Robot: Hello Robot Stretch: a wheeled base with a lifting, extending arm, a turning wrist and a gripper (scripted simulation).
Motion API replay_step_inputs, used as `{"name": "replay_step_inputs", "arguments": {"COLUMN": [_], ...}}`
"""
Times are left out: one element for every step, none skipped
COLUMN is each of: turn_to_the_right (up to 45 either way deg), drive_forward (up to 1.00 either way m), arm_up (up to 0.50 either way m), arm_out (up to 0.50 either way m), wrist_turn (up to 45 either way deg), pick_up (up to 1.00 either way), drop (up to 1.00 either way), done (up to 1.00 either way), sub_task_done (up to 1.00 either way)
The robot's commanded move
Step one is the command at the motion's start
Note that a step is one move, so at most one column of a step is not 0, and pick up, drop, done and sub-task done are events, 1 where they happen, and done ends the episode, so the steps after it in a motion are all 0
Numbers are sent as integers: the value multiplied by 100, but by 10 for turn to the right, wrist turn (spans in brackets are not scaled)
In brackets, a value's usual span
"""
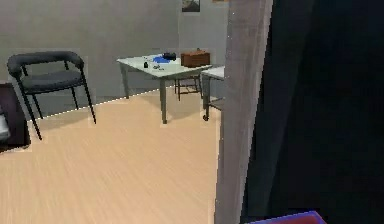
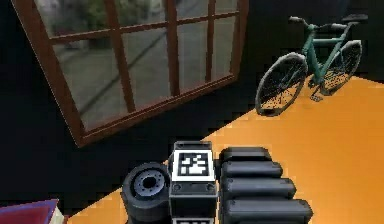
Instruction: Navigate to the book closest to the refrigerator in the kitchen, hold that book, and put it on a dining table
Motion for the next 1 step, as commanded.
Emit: {"name": "replay_step_inputs", "arguments": {"turn_to_the_right": [0], "drive_forward": [30], "arm_up": [0], "arm_out": [0], "wrist_turn": [0], "pick_up": [0], "drop": [0], "done": [0], "sub_task_done": [0]}}
